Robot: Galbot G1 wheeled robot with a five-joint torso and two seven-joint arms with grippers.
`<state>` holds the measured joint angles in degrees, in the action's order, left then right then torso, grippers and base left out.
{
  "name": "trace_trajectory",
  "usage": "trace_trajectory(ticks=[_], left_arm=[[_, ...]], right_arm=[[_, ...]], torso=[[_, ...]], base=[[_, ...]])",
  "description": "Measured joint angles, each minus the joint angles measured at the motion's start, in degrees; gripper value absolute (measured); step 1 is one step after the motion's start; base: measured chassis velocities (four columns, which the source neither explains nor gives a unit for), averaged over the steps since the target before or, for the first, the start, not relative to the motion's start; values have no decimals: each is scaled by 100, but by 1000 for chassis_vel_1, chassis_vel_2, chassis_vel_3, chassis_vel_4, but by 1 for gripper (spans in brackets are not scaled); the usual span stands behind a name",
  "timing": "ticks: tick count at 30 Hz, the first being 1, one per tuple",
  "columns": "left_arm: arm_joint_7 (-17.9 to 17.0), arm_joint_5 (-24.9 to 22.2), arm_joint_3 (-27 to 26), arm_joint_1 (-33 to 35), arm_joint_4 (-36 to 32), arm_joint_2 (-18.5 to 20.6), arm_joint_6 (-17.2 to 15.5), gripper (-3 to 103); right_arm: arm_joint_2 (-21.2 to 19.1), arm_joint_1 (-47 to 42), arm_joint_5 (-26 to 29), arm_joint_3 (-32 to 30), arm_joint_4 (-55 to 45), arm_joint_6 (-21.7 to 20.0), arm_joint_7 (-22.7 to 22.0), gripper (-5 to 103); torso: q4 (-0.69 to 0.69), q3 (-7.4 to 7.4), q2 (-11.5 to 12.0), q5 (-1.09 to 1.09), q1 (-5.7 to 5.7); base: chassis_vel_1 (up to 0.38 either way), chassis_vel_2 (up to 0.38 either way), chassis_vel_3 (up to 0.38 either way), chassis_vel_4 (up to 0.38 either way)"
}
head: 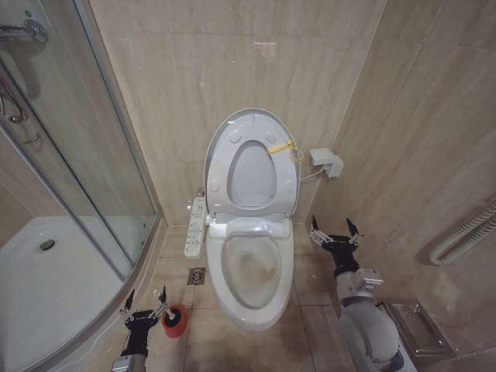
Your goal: Open the toilet lid, clean the toilet bowl with a toilet brush, close the toilet lid, and flush.
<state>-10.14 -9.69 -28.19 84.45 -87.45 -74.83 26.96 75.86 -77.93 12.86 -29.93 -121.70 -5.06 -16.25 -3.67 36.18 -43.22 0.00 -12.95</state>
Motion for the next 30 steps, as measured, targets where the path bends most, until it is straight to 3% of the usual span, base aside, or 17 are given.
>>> trace_trajectory(ticks=[4, 7, 19, 30], left_arm=[[105, -61, 37, -162, 365, 13, 125, 98], [371, -268, 98, -457, 973, 36, 250, 98], [738, -488, 226, -1183, 2236, 31, 385, 98], [1041, -397, 296, -1644, 2829, -36, 588, 96]], right_arm=[[0, 0, 0, 0, 0, 0, 0, 100], [0, 0, 0, 0, 0, 0, 0, 100], [0, 0, 0, 0, 0, 0, 0, 100], [0, 0, 0, 0, 0, 0, 0, 100]], torso=[[0, 0, 0, 0, 0], [0, 0, 0, 0, 0], [0, 0, 0, 0, 0], [-1, 0, 0, 1, 0]], base=[[0, 0, 0, 0], [0, 0, 0, 0], [0, 0, 0, 0], [0, 0, 0, 0]])
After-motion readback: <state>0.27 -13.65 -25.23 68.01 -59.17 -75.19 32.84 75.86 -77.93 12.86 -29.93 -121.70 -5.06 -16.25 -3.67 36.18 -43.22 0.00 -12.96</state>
